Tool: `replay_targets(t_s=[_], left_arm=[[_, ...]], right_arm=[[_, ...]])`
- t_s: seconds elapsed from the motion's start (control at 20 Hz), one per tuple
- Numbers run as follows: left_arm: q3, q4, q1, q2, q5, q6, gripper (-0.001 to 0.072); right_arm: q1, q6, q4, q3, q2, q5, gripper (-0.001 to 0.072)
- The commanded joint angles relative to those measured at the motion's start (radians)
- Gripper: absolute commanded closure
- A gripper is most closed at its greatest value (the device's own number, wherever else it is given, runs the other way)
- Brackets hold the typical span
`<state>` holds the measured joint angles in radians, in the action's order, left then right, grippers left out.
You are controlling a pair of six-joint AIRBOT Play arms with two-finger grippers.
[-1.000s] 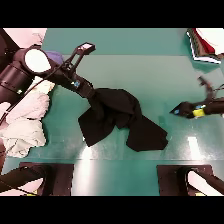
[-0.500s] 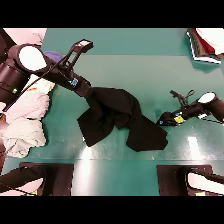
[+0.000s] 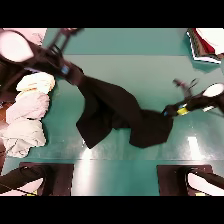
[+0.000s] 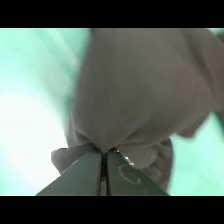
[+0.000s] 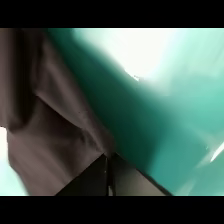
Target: Fold the shirts.
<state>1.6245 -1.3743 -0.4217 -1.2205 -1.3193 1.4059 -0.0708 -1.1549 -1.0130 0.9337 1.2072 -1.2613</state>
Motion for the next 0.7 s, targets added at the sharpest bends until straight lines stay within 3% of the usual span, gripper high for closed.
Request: replay_targets(t_s=[0.0, 0.2, 0.65], left_arm=[[0.238, -0.127, 0.0, 0.038, -0.025, 0.035, 0.0686], [0.466, -0.091, 0.0, 0.087, -0.015, 0.038, 0.0685], [0.472, 0.098, 0.0, 0.317, 0.145, 0.039, 0.0685]], right_arm=[[0.093, -0.048, -0.001, 0.204, -0.179, 0.049, 0.0695], [0.182, -0.053, -0.001, 0.494, -0.312, 0.104, 0.0695], [0.289, -0.053, -0.001, 0.818, -0.446, 0.115, 0.0695]])
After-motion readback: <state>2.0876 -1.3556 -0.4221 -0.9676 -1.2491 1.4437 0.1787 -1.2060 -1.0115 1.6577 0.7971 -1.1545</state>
